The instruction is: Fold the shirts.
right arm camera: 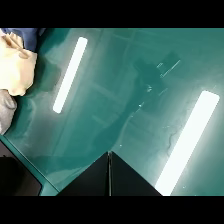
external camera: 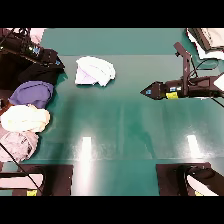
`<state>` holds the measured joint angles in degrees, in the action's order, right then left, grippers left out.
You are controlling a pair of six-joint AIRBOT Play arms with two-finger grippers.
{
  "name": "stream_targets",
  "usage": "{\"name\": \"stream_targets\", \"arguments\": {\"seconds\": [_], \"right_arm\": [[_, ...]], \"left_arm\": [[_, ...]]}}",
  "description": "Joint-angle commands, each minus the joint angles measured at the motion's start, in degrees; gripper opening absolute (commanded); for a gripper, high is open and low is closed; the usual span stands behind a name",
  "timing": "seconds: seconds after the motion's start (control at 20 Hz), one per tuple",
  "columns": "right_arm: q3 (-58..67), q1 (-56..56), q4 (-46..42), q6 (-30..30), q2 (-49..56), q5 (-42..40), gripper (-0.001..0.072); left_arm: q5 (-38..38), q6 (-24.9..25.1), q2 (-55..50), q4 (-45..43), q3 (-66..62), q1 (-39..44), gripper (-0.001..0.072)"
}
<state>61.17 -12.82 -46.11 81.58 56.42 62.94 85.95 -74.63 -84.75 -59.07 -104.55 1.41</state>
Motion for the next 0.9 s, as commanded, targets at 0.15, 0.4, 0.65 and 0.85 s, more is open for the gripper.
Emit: {"name": "stream_targets", "arguments": {"seconds": [0.15,0.4,0.65,0.85], "right_arm": [[-0.2,0.0,0.0,0.0,0.3,0.0,0.0016],[-0.2,0.0,0.0,0.0,0.3,0.0,0.0015],[-0.2,0.0,0.0,0.0,0.3,-0.3,0.0016],[-0.2,-0.1,0.1,0.0,0.3,-0.8,0.0016]], "left_arm": [[0.0,0.0,0.0,0.1,0.1,0.0,0.0031],[0.0,0.0,0.0,0.1,0.1,0.0,0.0032],[-0.5,0.0,0.0,0.1,0.1,0.0,0.0031],[-3.9,-0.4,0.0,2.0,0.1,0.0,0.0031]]}}
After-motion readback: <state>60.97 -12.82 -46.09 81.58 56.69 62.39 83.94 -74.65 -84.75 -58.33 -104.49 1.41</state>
